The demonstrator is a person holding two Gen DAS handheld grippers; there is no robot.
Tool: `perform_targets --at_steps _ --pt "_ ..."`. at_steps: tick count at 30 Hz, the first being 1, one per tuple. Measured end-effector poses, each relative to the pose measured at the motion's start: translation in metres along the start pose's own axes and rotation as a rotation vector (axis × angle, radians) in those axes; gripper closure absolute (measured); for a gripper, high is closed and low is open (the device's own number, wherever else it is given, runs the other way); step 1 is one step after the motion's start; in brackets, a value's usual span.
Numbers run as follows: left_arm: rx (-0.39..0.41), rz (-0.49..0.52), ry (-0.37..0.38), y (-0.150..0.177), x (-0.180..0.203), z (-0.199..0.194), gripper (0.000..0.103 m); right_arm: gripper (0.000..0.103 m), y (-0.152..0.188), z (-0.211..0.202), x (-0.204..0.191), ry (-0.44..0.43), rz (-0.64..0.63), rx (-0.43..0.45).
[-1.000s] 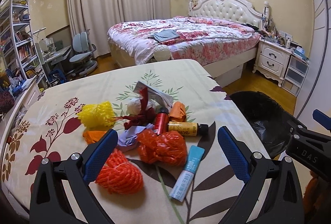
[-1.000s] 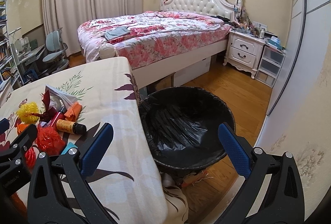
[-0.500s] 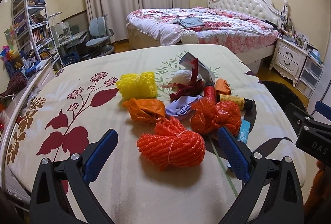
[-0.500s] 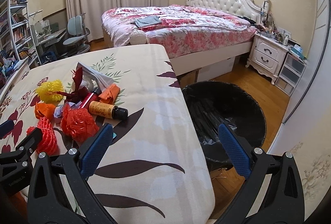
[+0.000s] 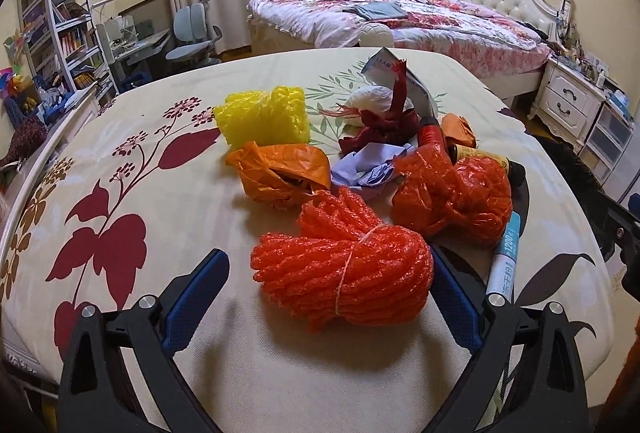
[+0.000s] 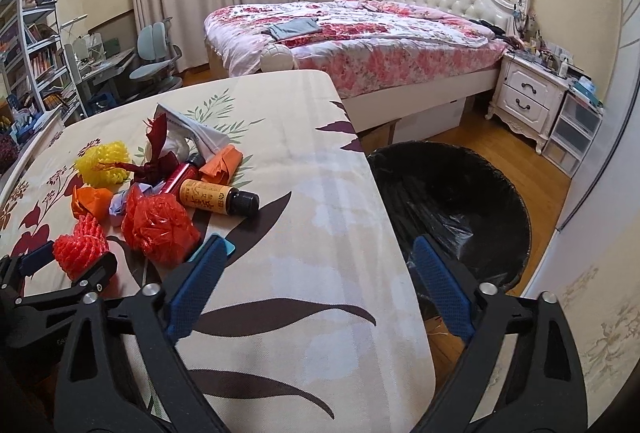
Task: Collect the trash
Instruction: 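Grasp the orange mesh net with the left tool while the right tool grasps the red plastic bag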
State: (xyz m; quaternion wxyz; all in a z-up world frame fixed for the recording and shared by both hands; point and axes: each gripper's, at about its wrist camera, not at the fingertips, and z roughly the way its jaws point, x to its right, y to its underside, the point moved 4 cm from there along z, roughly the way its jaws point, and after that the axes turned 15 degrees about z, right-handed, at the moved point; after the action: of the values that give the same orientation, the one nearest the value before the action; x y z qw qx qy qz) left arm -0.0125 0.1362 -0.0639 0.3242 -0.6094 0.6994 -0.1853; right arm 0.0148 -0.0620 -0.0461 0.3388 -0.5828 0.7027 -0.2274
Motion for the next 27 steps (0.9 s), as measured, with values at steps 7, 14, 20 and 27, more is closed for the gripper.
perform_targets --at_steps 7,14,20,27 --pt "-0.003 -0.008 0.054 0.005 -0.002 -0.001 0.033 0.025 0.007 0.006 -0.011 -0.025 -0.017 -0.036" --pt "0.019 -0.020 0.078 0.007 -0.008 -0.010 0.042 0.025 0.009 0.003 -0.036 -0.072 -0.062 -0.039" --pt "0.053 -0.022 0.042 0.002 -0.020 -0.024 0.042 0.025 0.012 0.004 -0.066 -0.127 -0.117 -0.051" --pt "0.053 -0.045 -0.003 0.004 -0.040 -0.023 0.042 0.044 0.022 0.017 -0.100 -0.183 -0.184 -0.103"
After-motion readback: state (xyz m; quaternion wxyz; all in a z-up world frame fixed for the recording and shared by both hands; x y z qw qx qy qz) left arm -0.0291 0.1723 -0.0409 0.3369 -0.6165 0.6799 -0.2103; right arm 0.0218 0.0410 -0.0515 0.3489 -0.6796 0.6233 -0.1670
